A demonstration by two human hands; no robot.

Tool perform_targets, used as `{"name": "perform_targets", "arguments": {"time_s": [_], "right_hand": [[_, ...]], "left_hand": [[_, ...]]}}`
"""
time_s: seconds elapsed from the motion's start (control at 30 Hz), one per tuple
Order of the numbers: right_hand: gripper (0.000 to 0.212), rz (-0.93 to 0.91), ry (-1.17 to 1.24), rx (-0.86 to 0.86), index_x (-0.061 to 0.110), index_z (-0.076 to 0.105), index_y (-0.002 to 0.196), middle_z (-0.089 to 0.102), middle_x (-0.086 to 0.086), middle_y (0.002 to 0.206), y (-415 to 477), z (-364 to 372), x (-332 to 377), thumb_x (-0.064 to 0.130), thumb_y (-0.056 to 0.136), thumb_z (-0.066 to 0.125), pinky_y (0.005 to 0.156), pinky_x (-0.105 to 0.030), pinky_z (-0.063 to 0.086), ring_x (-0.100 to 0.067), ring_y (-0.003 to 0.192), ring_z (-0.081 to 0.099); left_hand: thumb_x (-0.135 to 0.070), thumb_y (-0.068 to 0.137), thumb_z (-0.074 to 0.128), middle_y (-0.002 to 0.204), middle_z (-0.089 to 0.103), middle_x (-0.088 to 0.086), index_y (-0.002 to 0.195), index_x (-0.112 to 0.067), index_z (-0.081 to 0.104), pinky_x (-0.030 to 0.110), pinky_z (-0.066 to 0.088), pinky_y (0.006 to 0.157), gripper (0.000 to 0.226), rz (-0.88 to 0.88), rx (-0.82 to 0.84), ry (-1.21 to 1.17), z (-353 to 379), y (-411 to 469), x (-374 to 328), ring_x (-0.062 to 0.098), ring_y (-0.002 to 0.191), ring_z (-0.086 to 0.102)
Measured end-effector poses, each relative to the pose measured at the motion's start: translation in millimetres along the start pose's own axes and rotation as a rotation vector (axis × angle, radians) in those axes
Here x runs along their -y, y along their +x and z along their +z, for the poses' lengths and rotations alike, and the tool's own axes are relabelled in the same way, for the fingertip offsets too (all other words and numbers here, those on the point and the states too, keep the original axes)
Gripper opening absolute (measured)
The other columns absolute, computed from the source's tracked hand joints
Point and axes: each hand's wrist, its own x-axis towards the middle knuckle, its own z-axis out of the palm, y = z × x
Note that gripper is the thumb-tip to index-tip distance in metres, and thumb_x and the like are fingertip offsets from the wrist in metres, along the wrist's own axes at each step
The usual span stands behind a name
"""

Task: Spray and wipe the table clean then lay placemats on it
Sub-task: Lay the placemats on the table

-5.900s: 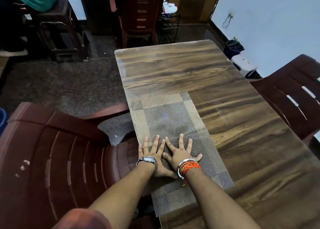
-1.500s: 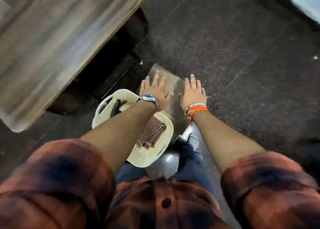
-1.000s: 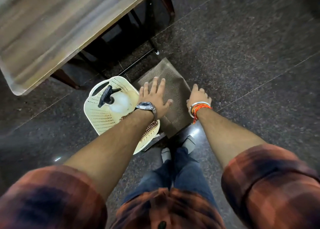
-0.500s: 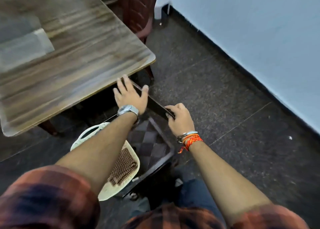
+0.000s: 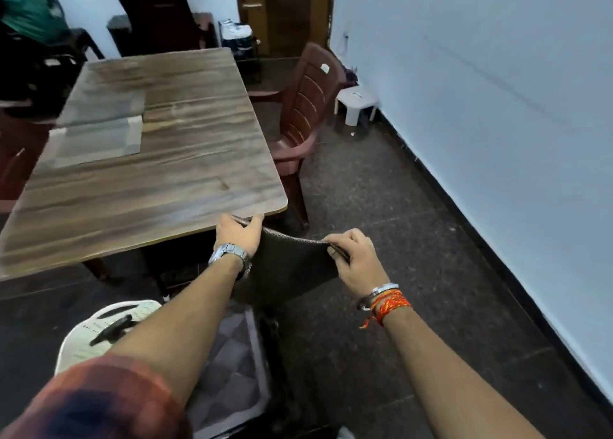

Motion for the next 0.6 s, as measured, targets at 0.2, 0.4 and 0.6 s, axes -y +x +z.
{"name": "perform_targets", "arguments": {"time_s": [0.2,0.4,0.6], "right_hand": [[0.019,0.078,0.072,0.063,0.035,0.068,0.102,0.062,0.005,0.092,58.4,-13.6,-32.2,0.024,0.089,0.061,0.089,-0.04,0.047,-0.019,0.089,0.059],[0.016,0.181,0.38,-0.015,0.021,0.076,0.087,0.072,0.007,0.075,130.0,0.2,-10.4,0.019,0.072,0.082,0.073,-0.024,0.054,-0.002,0.072,0.067],[0.019,0.272,0.377,-0.147,0.04,0.068,0.07,0.069,0.017,0.071,238.2,11.8,-19.2,0.054,0.062,0.077,0.088,-0.048,0.049,-0.007,0.079,0.065]], "left_hand": [[-0.035,0.09,0.064,0.113,0.062,0.02,0.119,0.003,0.048,0.035,0.041,0.079,0.05,-0.058,-0.147,-0.121,18.5,7.2,-29.3,0.039,0.106,0.06],[-0.035,0.087,0.065,0.111,0.065,0.02,0.107,0.001,0.057,0.038,0.047,0.087,0.042,-0.13,-0.343,-0.193,19.0,52.4,-67.7,0.038,0.106,0.061],[-0.042,0.093,0.052,0.132,0.053,0.022,0.118,0.007,0.063,0.039,0.039,0.102,0.056,-0.192,-0.418,-0.154,2.0,125.3,-110.3,0.039,0.123,0.049]]}}
